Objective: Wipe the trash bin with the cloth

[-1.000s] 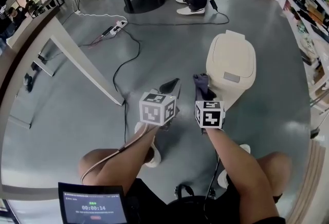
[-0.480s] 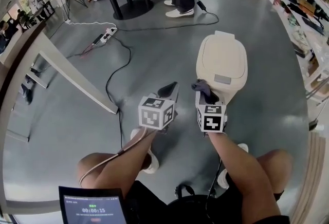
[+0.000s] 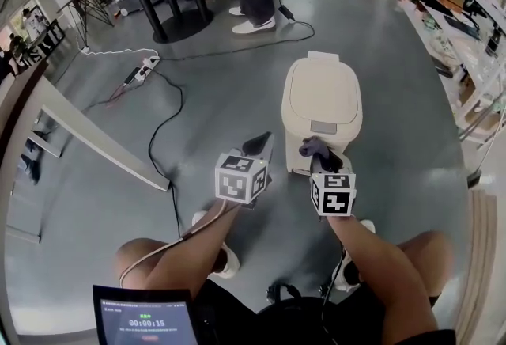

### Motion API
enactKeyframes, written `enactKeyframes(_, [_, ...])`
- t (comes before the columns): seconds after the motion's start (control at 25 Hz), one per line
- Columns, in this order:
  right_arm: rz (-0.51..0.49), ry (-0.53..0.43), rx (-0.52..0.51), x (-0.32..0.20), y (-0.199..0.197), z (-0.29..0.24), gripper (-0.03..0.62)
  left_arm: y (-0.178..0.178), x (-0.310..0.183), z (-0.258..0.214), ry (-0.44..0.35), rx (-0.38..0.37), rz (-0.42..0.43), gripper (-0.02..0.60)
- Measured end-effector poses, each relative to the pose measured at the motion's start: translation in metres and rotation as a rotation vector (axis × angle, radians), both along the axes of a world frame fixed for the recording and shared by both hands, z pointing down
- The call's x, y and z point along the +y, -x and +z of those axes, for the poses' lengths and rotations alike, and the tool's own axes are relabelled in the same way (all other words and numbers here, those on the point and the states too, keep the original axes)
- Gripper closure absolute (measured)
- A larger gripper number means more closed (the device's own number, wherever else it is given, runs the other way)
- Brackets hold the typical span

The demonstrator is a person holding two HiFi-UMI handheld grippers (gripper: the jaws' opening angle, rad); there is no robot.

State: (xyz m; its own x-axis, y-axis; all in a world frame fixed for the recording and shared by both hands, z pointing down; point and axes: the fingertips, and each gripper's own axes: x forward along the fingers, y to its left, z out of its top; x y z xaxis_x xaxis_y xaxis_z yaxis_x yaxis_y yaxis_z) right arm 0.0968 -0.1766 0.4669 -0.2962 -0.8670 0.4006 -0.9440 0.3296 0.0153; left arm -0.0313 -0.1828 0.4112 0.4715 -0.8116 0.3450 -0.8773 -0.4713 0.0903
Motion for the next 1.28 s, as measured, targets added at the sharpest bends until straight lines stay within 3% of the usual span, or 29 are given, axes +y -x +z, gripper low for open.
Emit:
enactKeyframes(0.36, [0.054, -0.012, 0.002, 0.001, -0.057, 0.001, 0.52, 0.004, -0.013, 0.013, 0.02, -0.008, -0.004, 0.584])
enactKeyframes(0.6, [0.067, -0.025, -0.017, 0.012, -0.069, 0.0, 0.52, 0.006, -0.006, 0.012, 0.003, -0.012, 0.004, 0.584])
enactKeyframes(0.72, [0.025, -0.024, -0.022, 0.024, -0.054, -0.001, 0.52, 0.015, -0.003, 0.015, 0.007, -0.018, -0.015, 0.584])
enactKeyframes(0.88, [-0.09, -0.019, -0.047, 0.04, -0.005, 0.005, 0.52, 0.021, 0.002, 0.014, -0.009, -0.024, -0.029, 0.584])
enactKeyframes(1.08, [-0.055, -0.027, -0.114, 0.027, 0.039, 0.043, 0.52, 0.041, 0.003, 0.035, -0.005, 0.153, -0.186, 0.583])
enactKeyframes(1.28, [-0.012, -0.077, -0.115, 0.018, 0.056, 0.079, 0.52, 0.06, -0.008, 0.037, -0.072, 0.051, -0.167, 0.583])
